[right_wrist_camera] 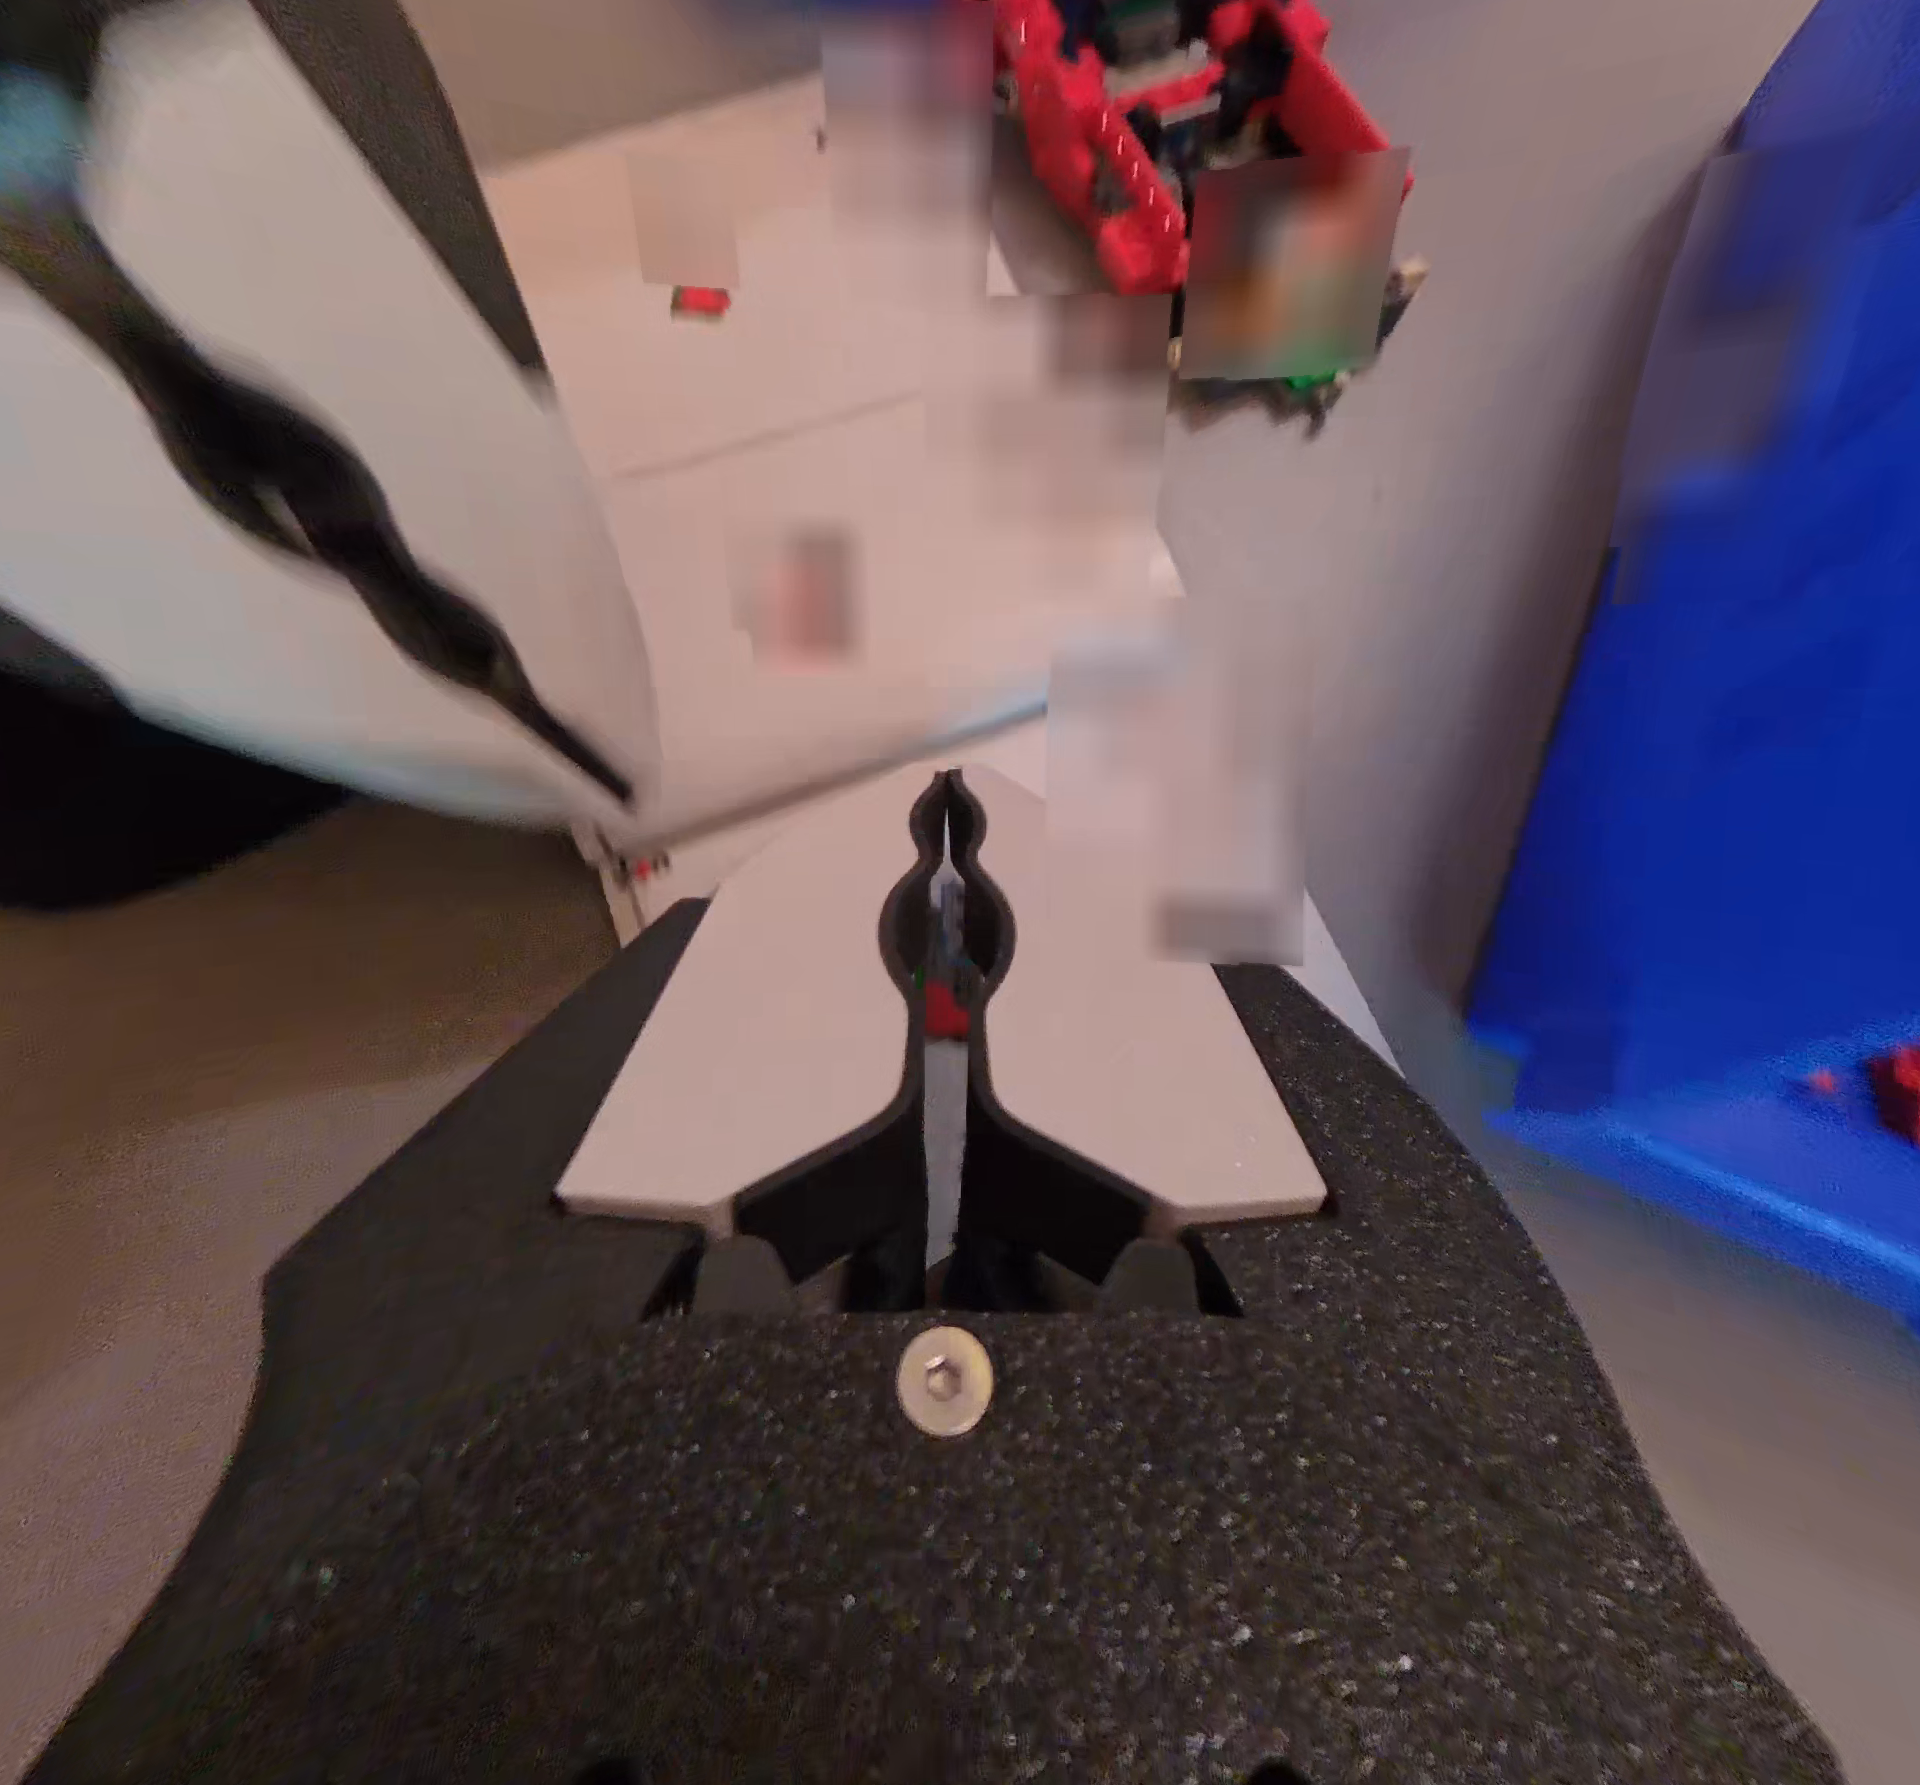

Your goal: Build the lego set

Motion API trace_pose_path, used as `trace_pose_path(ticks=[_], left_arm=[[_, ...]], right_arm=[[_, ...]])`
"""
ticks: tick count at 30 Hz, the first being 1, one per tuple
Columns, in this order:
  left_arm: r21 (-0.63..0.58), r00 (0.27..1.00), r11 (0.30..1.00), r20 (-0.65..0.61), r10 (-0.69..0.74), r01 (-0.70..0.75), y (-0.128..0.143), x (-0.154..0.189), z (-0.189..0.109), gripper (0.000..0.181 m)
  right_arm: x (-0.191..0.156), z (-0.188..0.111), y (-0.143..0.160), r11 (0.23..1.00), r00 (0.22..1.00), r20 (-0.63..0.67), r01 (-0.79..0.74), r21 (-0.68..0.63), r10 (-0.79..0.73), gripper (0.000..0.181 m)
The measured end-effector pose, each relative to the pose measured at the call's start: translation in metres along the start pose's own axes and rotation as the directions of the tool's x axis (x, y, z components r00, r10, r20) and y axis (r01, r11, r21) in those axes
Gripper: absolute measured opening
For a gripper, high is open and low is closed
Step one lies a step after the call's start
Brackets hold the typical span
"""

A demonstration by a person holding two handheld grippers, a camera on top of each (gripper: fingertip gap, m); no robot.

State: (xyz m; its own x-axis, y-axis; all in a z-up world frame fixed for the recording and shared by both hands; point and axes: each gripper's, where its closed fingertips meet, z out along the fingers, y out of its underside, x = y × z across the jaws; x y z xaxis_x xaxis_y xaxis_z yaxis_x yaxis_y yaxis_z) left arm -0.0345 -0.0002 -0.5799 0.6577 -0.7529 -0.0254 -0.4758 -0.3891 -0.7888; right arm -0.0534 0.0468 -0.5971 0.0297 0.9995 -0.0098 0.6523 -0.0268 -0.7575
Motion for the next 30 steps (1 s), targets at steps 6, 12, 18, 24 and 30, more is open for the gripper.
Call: trace_pose_path(ticks=[6,12,18,24,30], left_arm=[[0.044,0.99,0.999,0.137,-0.034,0.028,0.002,-0.018,-0.056,0.0],[-0.075,0.969,0.987,0.216,-0.121,0.14,0.047,-0.033,-0.083,0.048],[-0.012,0.954,0.99,0.269,-0.133,0.141,0.041,-0.039,-0.08,0.038],[-0.053,0.971,0.994,0.225,-0.078,0.092,0.026,-0.035,-0.05,0.031],[-0.029,0.945,0.975,0.255,-0.204,0.219,0.028,-0.051,-0.045,0.027]], right_arm=[[0.001,-0.026,0.029,0.997,1.0,0.021,0.018,-0.081,-0.017,0.051],[0.006,-0.03,0.045,0.999,0.999,0.031,0.039,-0.023,-0.039,0.057],[0.024,-0.058,0.07,0.998,0.997,0.045,0.056,-0.015,-0.056,0.057],[0.037,-0.083,0.092,0.997,0.995,0.068,0.07,-0.044,-0.067,0.057],[0.026,-0.088,0.06,0.991,0.989,0.088,0.124,-0.044,-0.12,0.039]])
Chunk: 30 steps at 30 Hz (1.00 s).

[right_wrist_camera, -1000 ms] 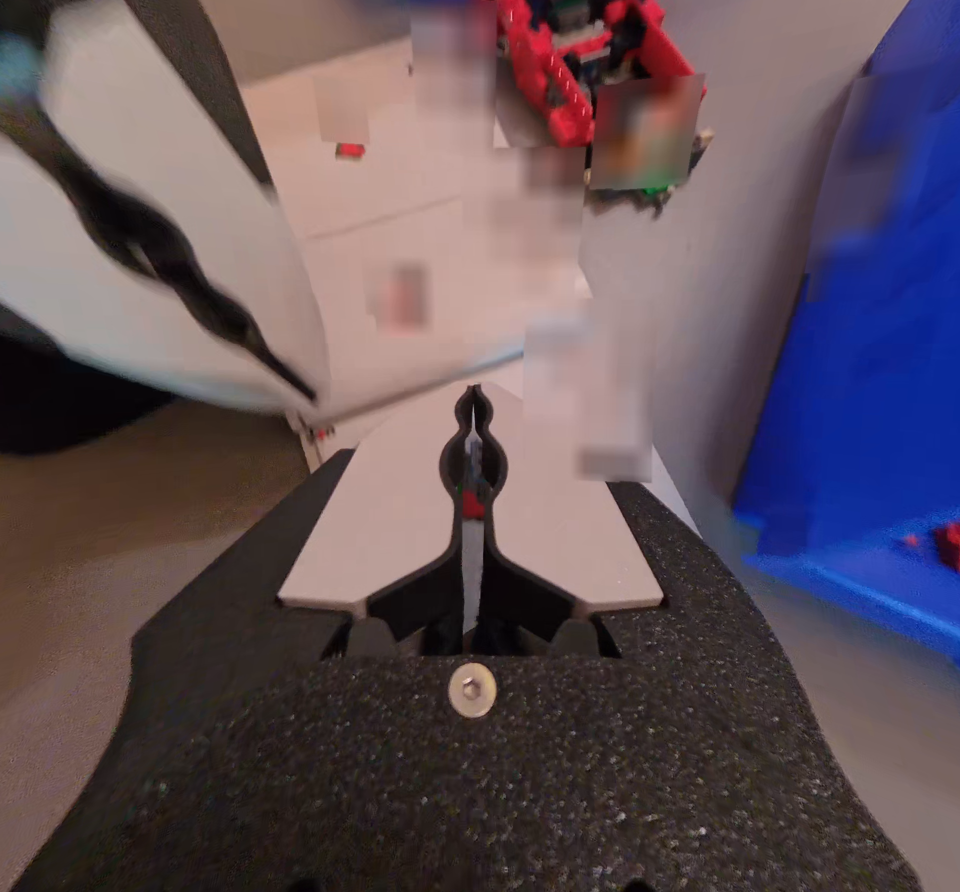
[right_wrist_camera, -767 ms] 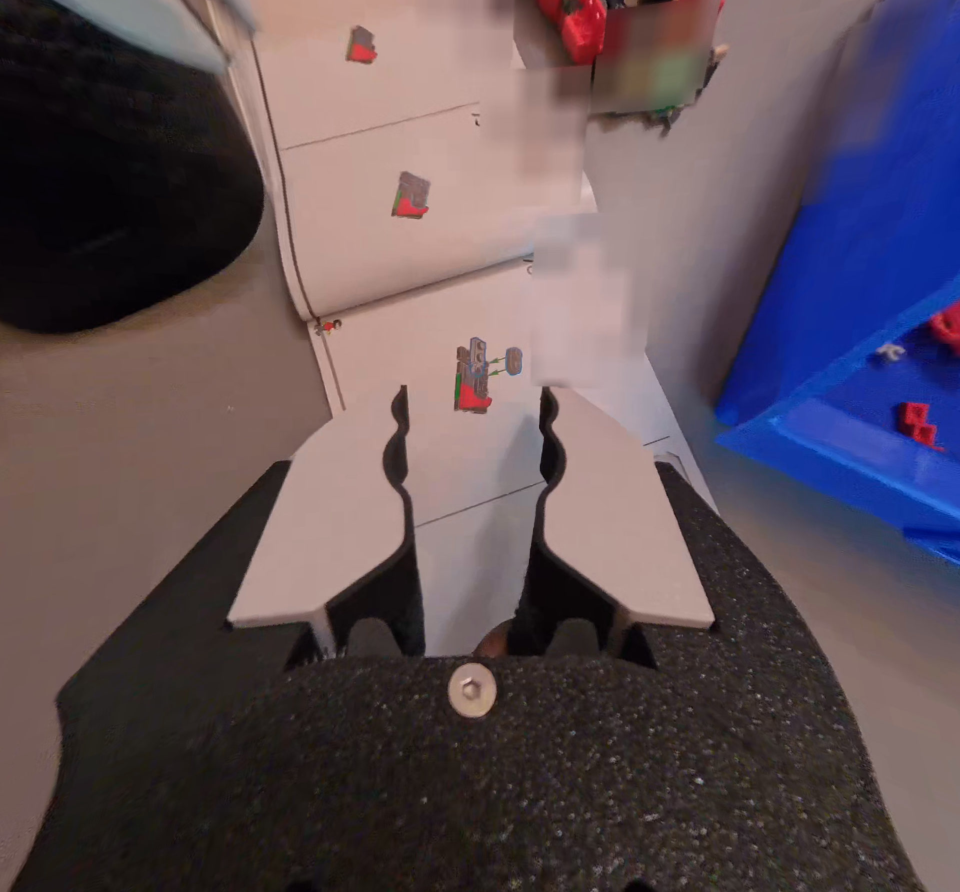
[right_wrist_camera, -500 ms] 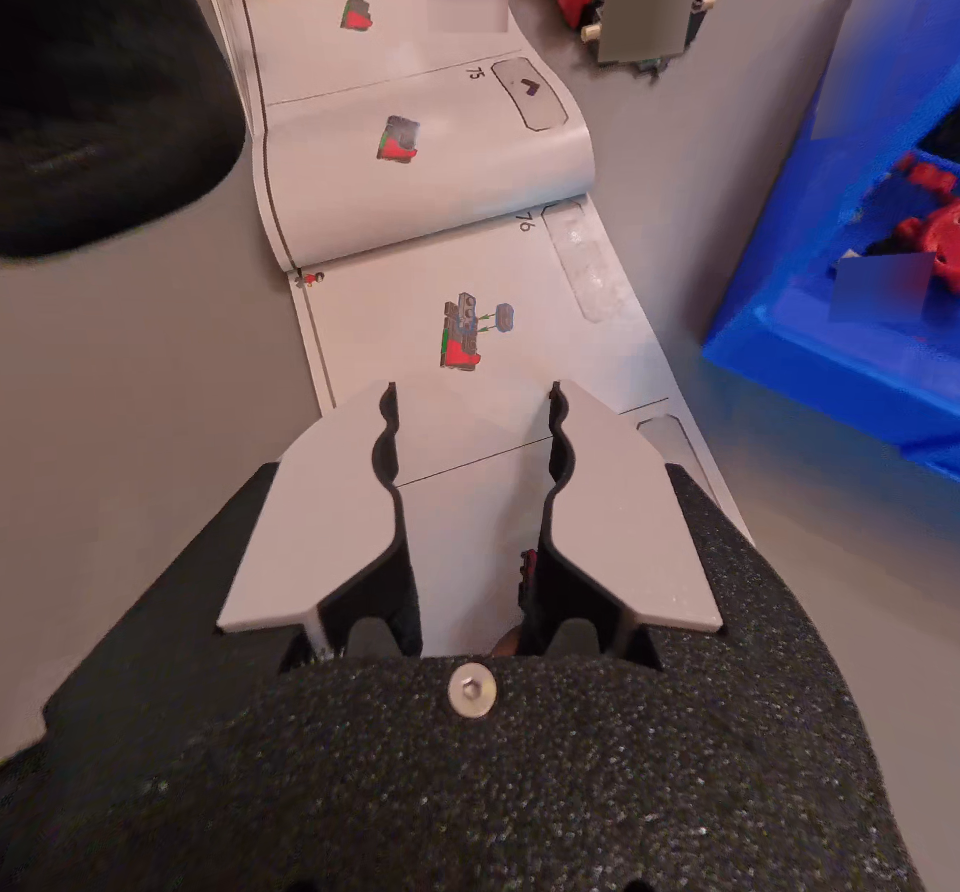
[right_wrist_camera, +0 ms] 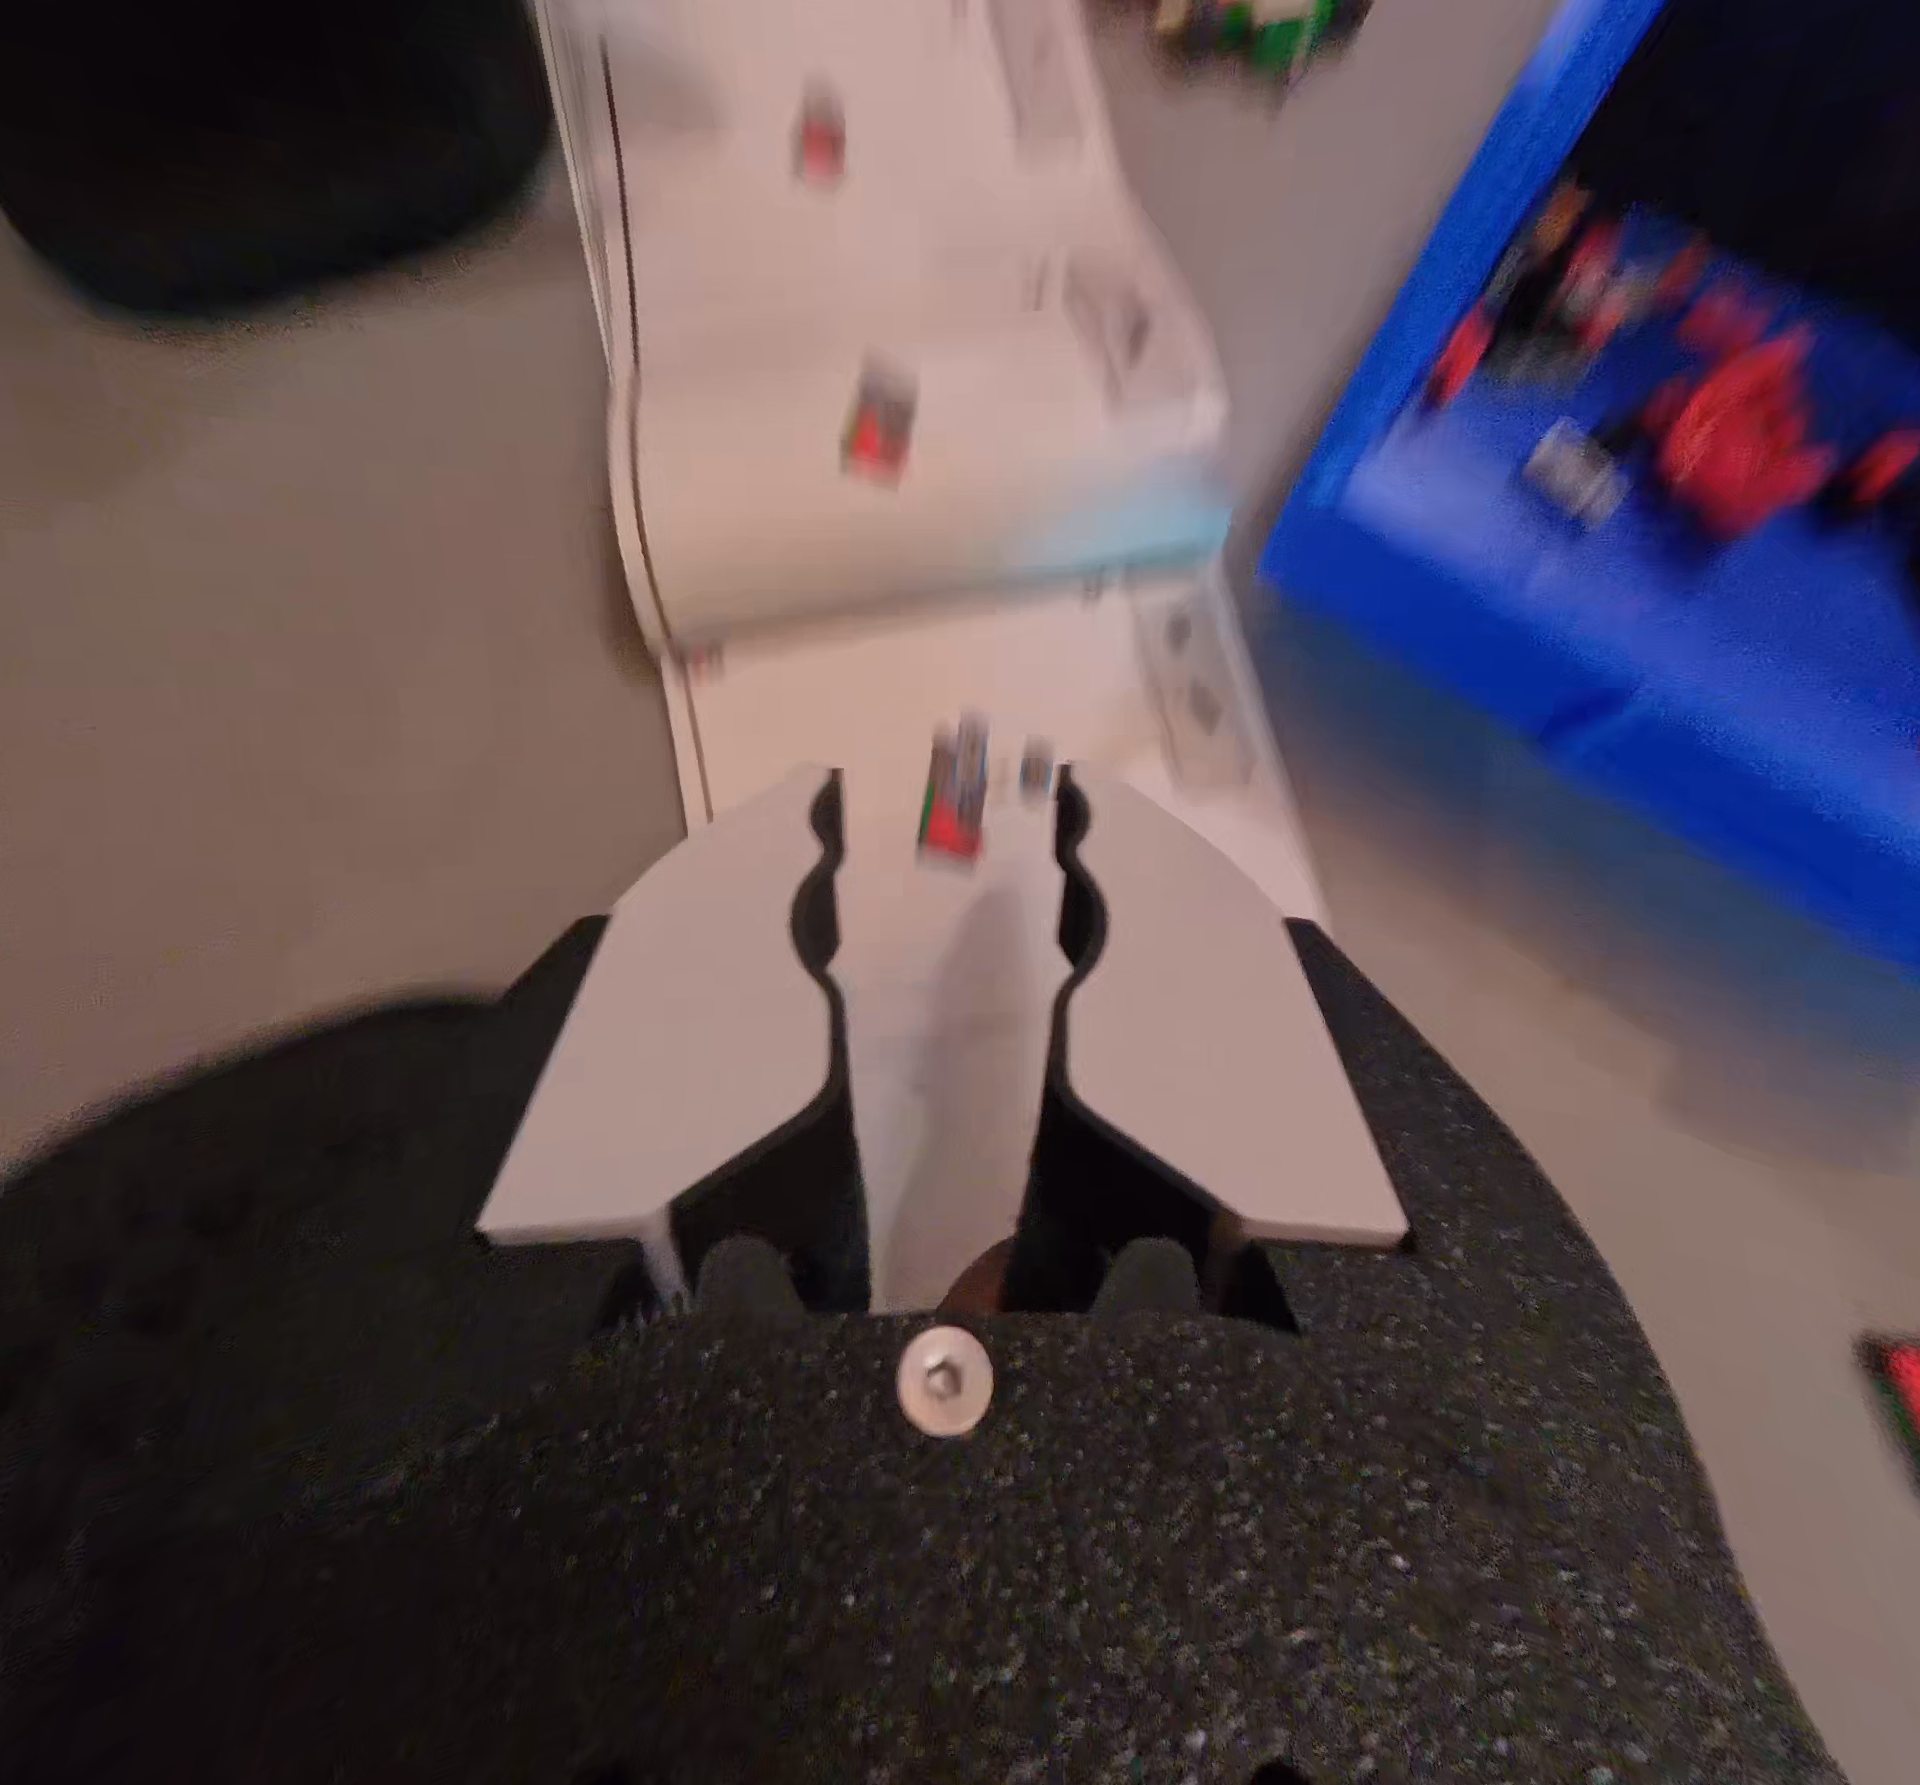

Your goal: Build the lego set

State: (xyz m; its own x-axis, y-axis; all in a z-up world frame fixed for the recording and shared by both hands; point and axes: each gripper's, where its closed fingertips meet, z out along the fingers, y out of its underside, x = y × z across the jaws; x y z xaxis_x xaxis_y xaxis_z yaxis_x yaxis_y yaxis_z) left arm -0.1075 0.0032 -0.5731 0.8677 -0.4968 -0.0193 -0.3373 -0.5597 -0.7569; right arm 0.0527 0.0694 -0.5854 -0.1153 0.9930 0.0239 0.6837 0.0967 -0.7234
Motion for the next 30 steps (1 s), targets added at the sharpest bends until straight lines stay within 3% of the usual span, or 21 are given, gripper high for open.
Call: trace_pose_path(ticks=[2,4,6,9,13,17,23,26,28,30], left_arm=[[0.04,0.999,0.998,0.036,-0.04,0.039,-0.005,-0.009,0.0,0.023],[0.109,0.993,0.991,0.081,-0.085,0.076,-0.013,-0.02,0.0,0.019],[0.163,0.988,0.981,0.099,-0.118,0.101,-0.016,-0.028,0.001,0.018],[0.169,0.98,0.976,0.125,-0.156,0.134,-0.01,-0.04,0.001,0.016],[0.233,0.968,0.954,0.122,-0.221,0.188,-0.013,-0.05,-0.004,0.015],[0.216,0.964,0.947,0.067,-0.259,0.239,-0.009,-0.049,-0.001,0.015],[0.117,0.99,0.984,0.027,-0.141,0.137,-0.003,-0.032,0.011,0.012],[0.019,0.998,0.998,0.015,-0.055,0.054,0.006,-0.021,0.021,0.011],[-0.086,1.0,0.996,0.0,-0.016,0.016,0.019,-0.016,0.029,0.012],[-0.108,1.0,0.994,0.013,0.02,-0.019,0.02,-0.015,0.031,0.01]], right_arm=[[-0.001,0.003,-0.044,0.988,0.999,-0.044,0.009,0.153,-0.002,0.022],[-0.006,0.017,-0.063,0.985,0.999,-0.051,0.021,0.173,-0.012,0.022],[-0.007,0.039,-0.06,0.992,0.998,-0.05,0.035,0.119,-0.029,0.033],[-0.017,0.069,-0.032,0.998,0.998,0.026,0.054,-0.012,-0.054,0.043],[-0.023,0.068,-0.032,0.997,0.995,0.075,0.065,0.033,-0.067,0.048],[-0.024,0.068,-0.031,0.997,0.995,0.076,0.062,0.044,-0.066,0.048],[-0.023,0.068,-0.032,0.997,0.995,0.075,0.062,0.05,-0.066,0.048],[-0.026,0.059,-0.038,0.991,0.991,0.048,0.124,0.05,-0.126,0.058],[-0.013,0.03,-0.057,0.984,0.995,-0.038,0.098,0.149,-0.093,0.059],[0.019,-0.011,-0.056,0.989,0.987,-0.157,0.005,0.151,0.019,0.064]])
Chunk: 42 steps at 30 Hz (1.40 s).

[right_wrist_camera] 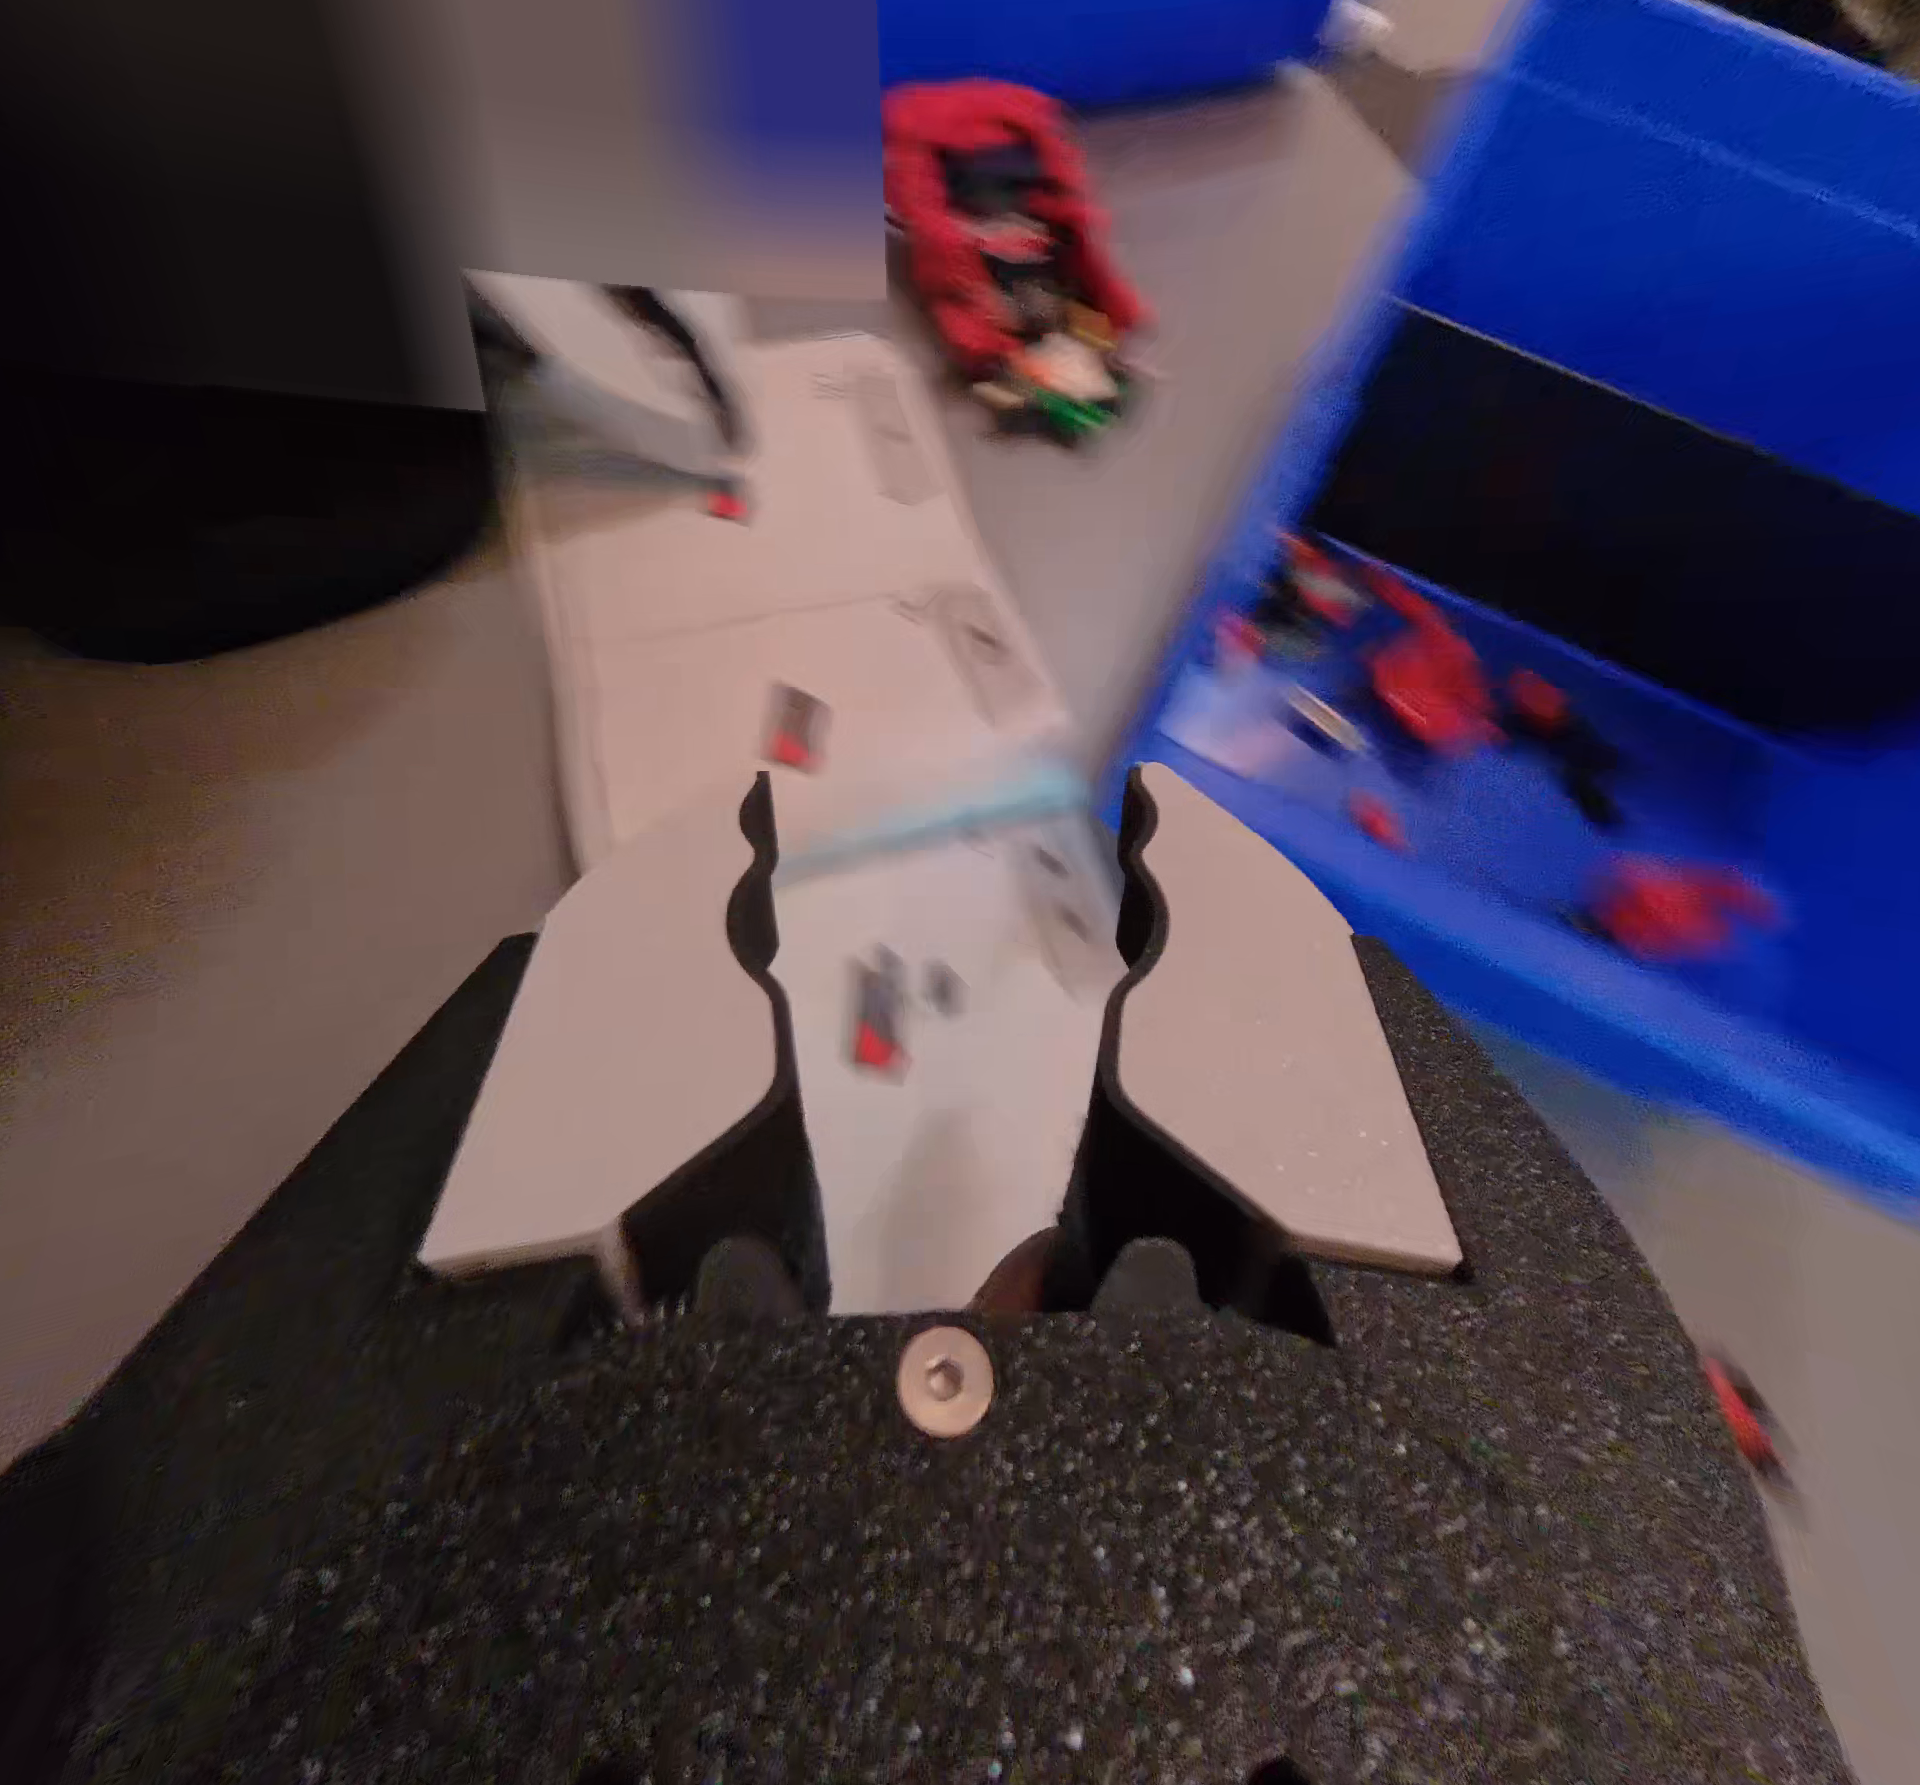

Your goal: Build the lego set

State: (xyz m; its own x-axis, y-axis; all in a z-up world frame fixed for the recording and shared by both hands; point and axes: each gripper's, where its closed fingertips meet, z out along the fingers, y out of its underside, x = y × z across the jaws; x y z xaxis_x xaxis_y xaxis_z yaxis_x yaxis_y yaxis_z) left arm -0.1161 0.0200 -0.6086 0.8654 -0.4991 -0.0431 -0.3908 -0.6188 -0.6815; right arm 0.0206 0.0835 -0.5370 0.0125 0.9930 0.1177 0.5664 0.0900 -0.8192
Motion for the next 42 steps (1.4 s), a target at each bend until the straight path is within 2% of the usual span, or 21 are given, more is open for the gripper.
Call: trace_pose_path(ticks=[1,3,4,6,8,10,13,17,20,23,26,30,34,38,42], left_arm=[[0.001,1.0,1.0,-0.004,0.002,-0.002,0.0,0.001,0.0,0.009],[0.002,1.0,1.0,-0.014,-0.015,0.015,0.0,0.001,0.0,0.009],[0.001,1.0,1.0,-0.015,-0.019,0.019,0.0,0.0,0.0,0.01],[0.001,1.0,1.0,-0.009,-0.013,0.013,0.0,0.0,0.0,0.01],[0.002,1.0,1.0,0.002,-0.003,0.003,0.0,0.0,0.0,0.011],[0.002,1.0,1.0,0.006,-0.004,0.004,0.0,-0.001,0.0,0.012],[0.002,1.0,1.0,0.0,-0.015,0.015,0.0,-0.001,0.0,0.013],[0.003,1.0,1.0,0.0,-0.013,0.013,0.0,-0.001,0.0,0.013],[0.004,1.0,1.0,0.001,-0.006,0.006,0.0,-0.001,0.0,0.013],[0.006,1.0,1.0,0.0,-0.002,0.002,0.0,0.0,0.0,0.013],[0.007,1.0,1.0,-0.002,0.004,-0.004,0.001,0.0,-0.001,0.013],[0.007,1.0,1.0,-0.002,0.014,-0.014,0.001,0.001,-0.001,0.013],[0.008,1.0,1.0,0.0,0.02,-0.02,0.001,0.001,-0.001,0.013],[0.008,1.0,1.0,-0.003,0.006,-0.006,0.001,0.0,-0.001,0.014],[0.009,1.0,1.0,0.007,0.019,-0.019,0.001,0.0,-0.001,0.014]], right_arm=[[0.029,-0.022,0.012,0.996,0.991,-0.121,-0.06,-0.068,0.052,0.064],[0.085,-0.073,0.053,0.952,0.908,-0.396,-0.232,-0.2,0.138,0.054],[0.098,-0.094,0.074,0.91,0.866,-0.463,-0.331,-0.249,0.188,0.05],[0.103,-0.122,0.105,0.832,0.814,-0.506,-0.473,-0.29,0.286,0.042],[0.096,-0.13,0.118,0.797,0.802,-0.476,-0.53,-0.289,0.361,0.038],[0.077,-0.122,0.128,0.781,0.835,-0.386,-0.523,-0.341,0.391,0.039],[0.056,-0.103,0.149,0.812,0.944,-0.243,-0.317,-0.49,0.221,0.044],[0.055,-0.094,0.166,0.771,0.991,-0.116,-0.129,-0.624,0.072,0.046],[0.053,-0.088,0.162,0.759,0.998,0.018,-0.04,-0.65,0.068,0.041],[0.056,-0.091,0.168,0.691,0.993,0.096,0.017,-0.722,0.076,0.042],[0.059,-0.09,0.169,0.67,0.988,0.141,0.058,-0.74,0.069,0.041],[0.063,-0.091,0.17,0.65,0.984,0.165,0.086,-0.755,0.063,0.027],[0.067,-0.093,0.158,0.68,0.991,0.128,0.063,-0.73,0.046,0.026],[0.062,-0.092,0.117,0.731,0.996,0.092,0.077,-0.678,-0.019,0.025],[0.028,-0.059,0.079,0.805,0.977,0.198,0.183,-0.565,-0.083,0.025]])
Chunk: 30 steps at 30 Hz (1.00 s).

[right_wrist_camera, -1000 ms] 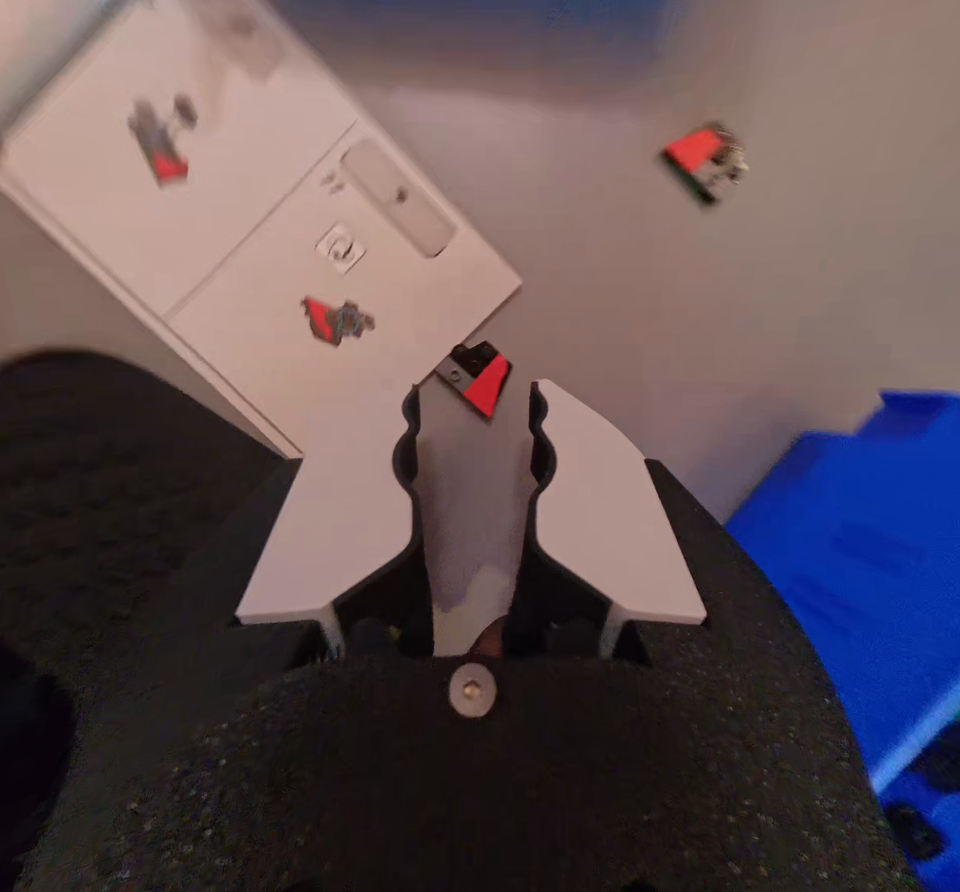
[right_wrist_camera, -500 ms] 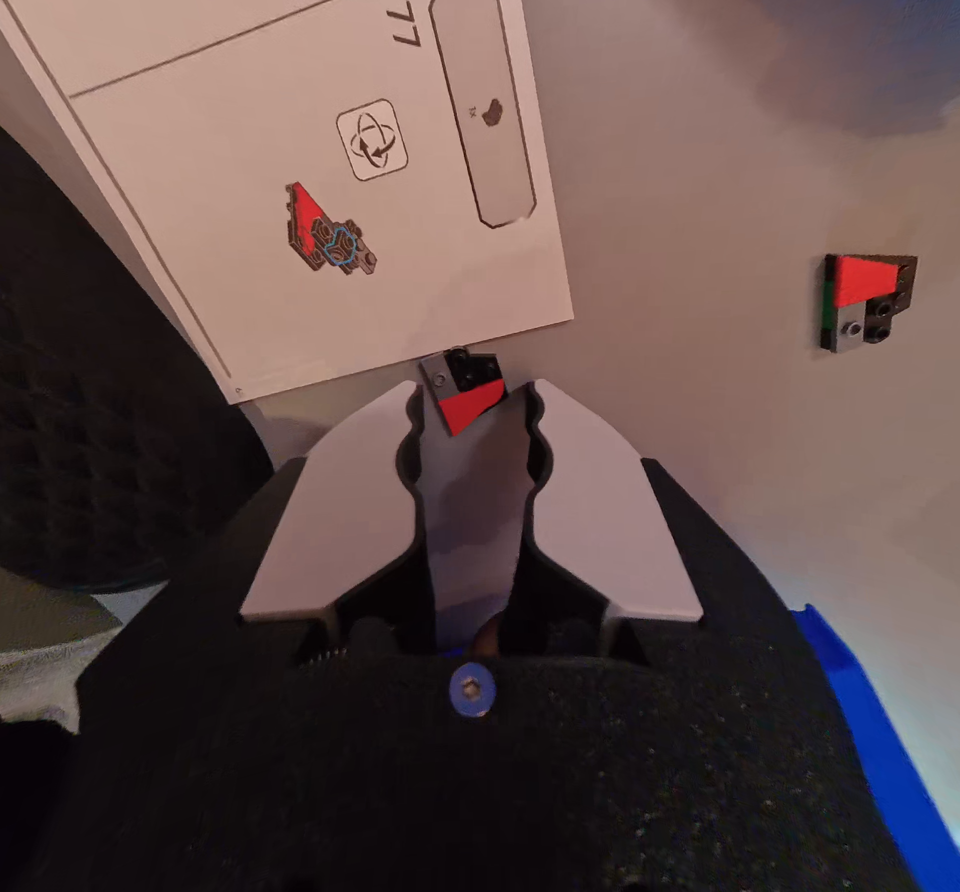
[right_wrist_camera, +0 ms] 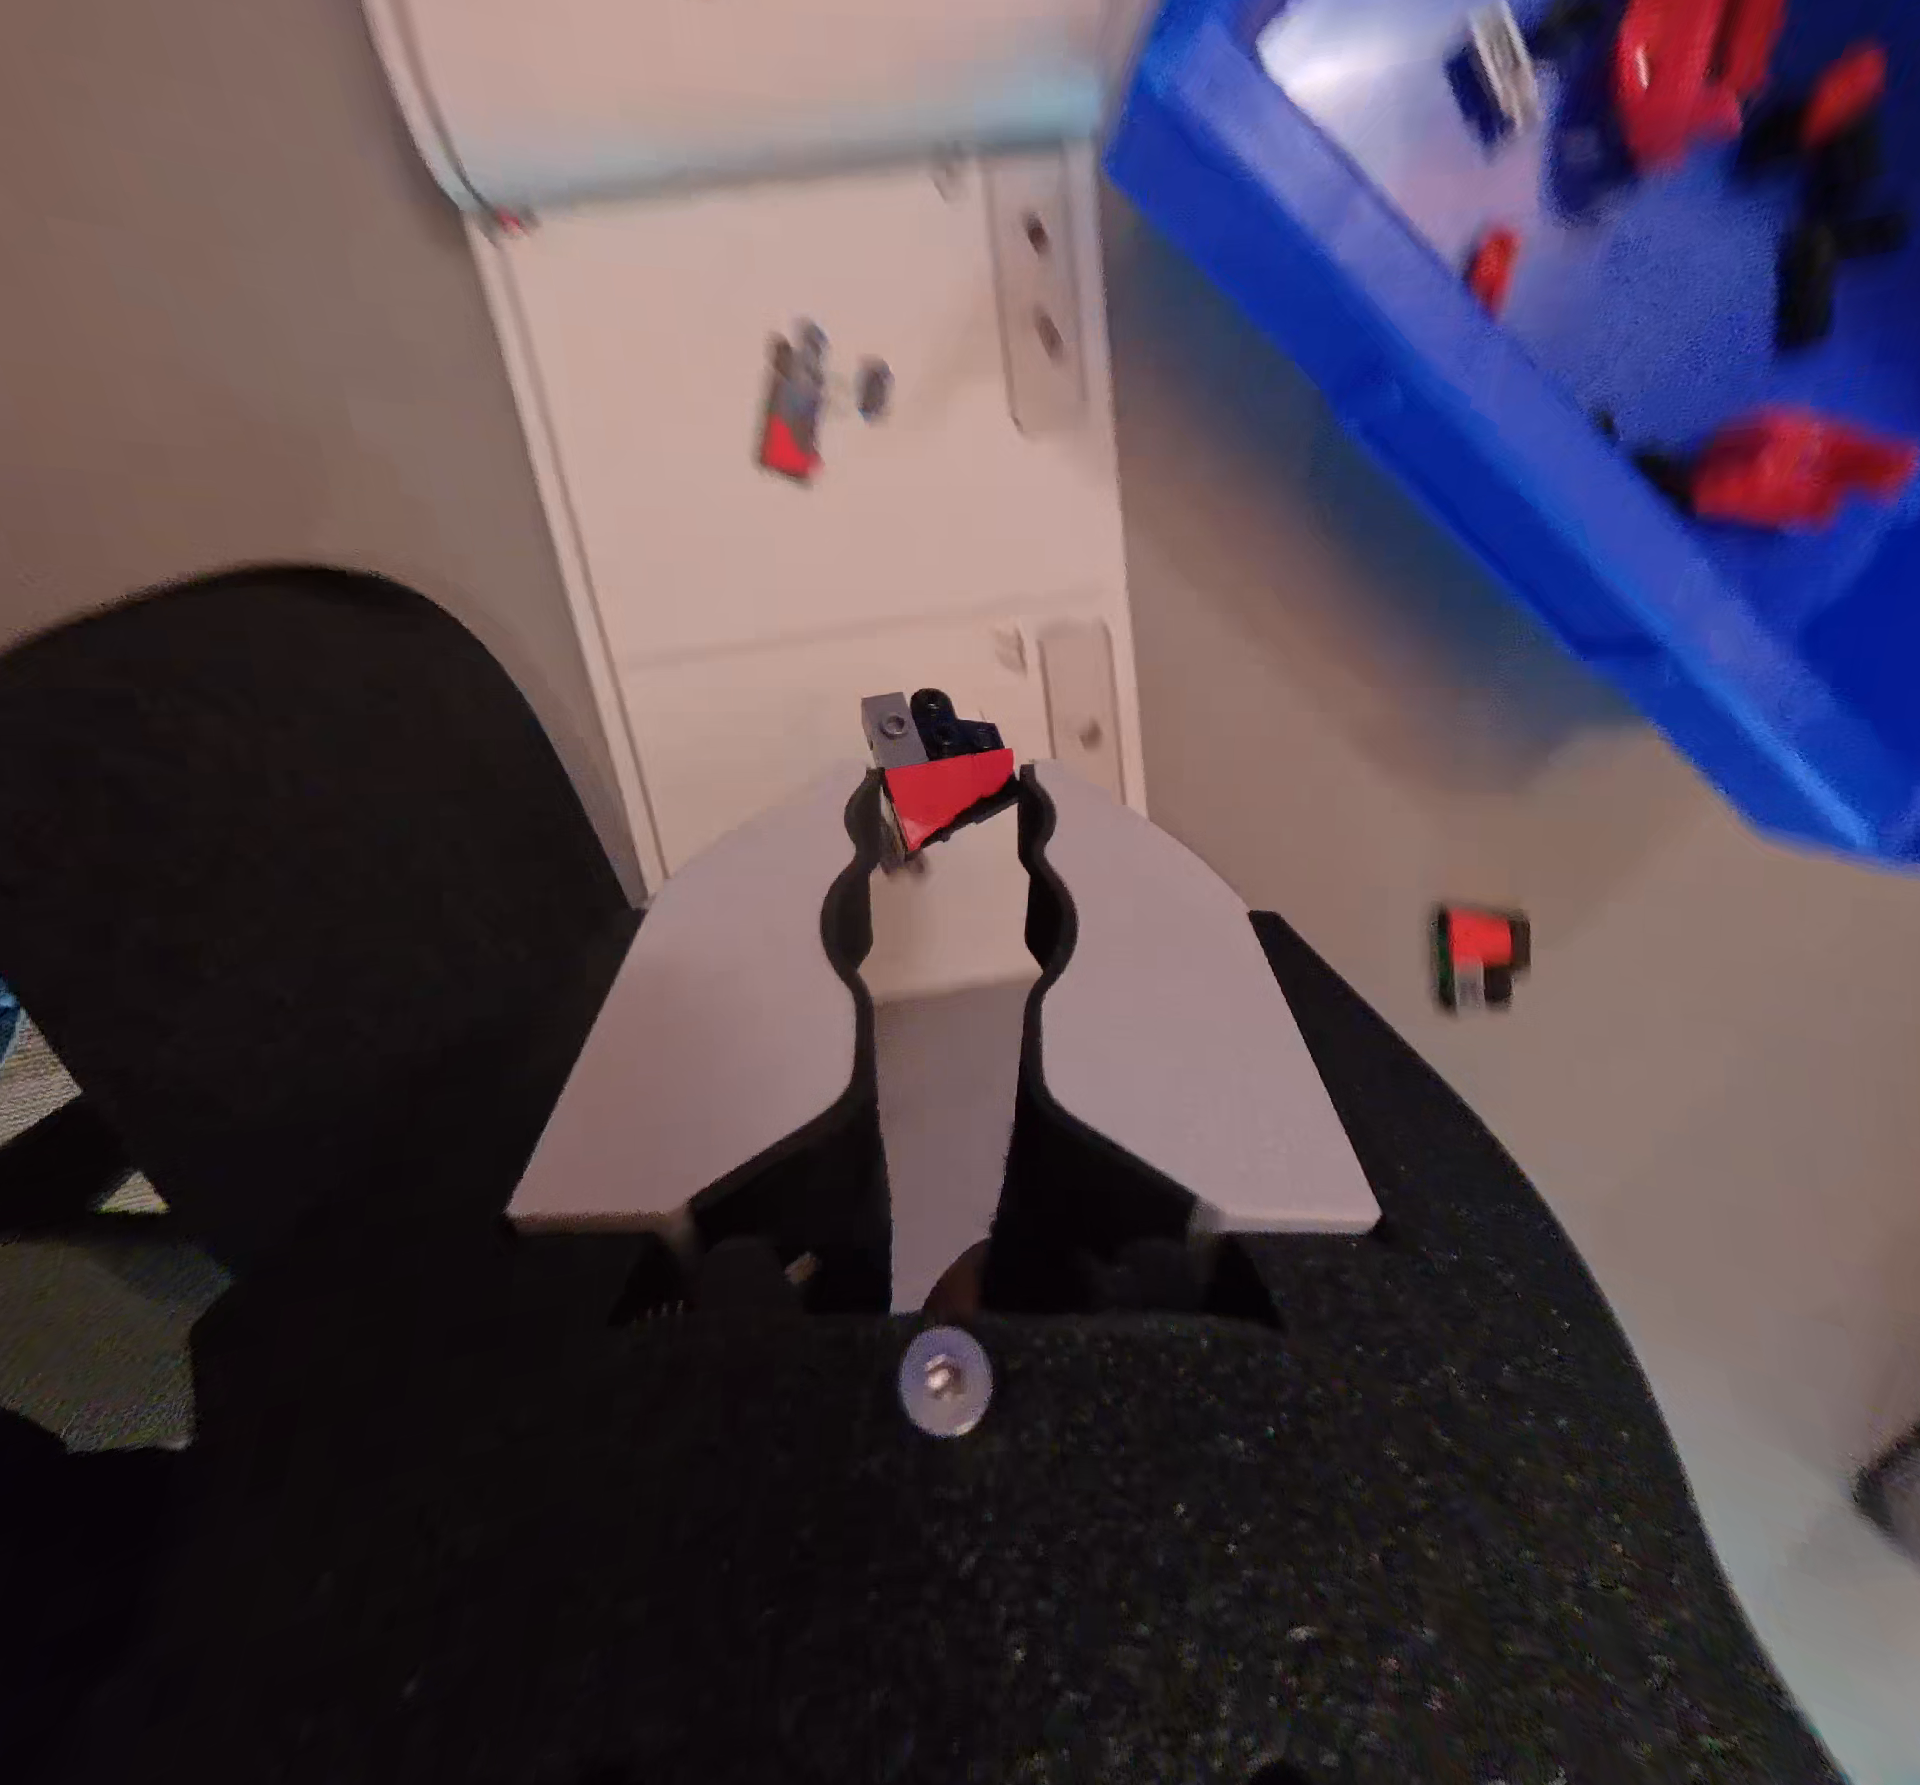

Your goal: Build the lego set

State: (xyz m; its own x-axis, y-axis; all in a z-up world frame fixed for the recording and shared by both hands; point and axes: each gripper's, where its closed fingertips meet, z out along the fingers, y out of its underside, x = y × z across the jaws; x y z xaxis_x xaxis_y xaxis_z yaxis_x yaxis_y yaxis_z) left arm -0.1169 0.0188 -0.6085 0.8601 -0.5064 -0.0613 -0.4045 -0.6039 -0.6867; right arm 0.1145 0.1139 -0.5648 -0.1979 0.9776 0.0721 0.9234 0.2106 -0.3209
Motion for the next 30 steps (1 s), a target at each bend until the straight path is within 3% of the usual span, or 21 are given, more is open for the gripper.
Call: trace_pose_path(ticks=[5,10,13,17,22,26,30], left_arm=[[0.012,0.999,1.0,0.035,-0.021,0.021,-0.001,-0.006,-0.002,0.017],[0.181,0.975,0.971,0.13,-0.182,0.157,-0.014,-0.033,-0.021,0.017],[0.277,0.953,0.929,0.104,-0.284,0.247,-0.019,-0.043,-0.032,0.017],[0.255,0.958,0.928,0.029,-0.287,0.271,-0.017,-0.035,-0.029,0.017],[0.179,0.972,0.957,0.02,-0.235,0.228,-0.011,-0.026,-0.02,0.018],[0.15,0.97,0.96,0.021,-0.241,0.235,-0.007,-0.026,-0.018,0.02],[0.114,0.974,0.968,0.022,-0.227,0.223,-0.004,-0.024,-0.015,0.021]], right_arm=[[-0.029,0.033,-0.053,0.992,0.992,0.076,0.099,0.072,-0.105,0.025],[-0.038,0.049,-0.089,0.982,0.985,0.113,0.114,0.149,-0.131,0.025],[-0.044,0.049,-0.14,0.956,0.984,0.118,0.093,0.278,-0.13,0.025],[-0.051,0.069,-0.189,0.949,0.993,0.109,0.0,0.314,-0.036,0.025],[-0.055,0.094,-0.185,0.983,0.998,0.065,-0.03,0.182,0.019,0.025],[-0.054,0.102,-0.182,0.984,0.997,0.06,-0.064,0.166,0.055,0.027],[-0.055,0.092,-0.178,0.97,0.993,0.077,-0.104,0.219,0.089,0.052]])
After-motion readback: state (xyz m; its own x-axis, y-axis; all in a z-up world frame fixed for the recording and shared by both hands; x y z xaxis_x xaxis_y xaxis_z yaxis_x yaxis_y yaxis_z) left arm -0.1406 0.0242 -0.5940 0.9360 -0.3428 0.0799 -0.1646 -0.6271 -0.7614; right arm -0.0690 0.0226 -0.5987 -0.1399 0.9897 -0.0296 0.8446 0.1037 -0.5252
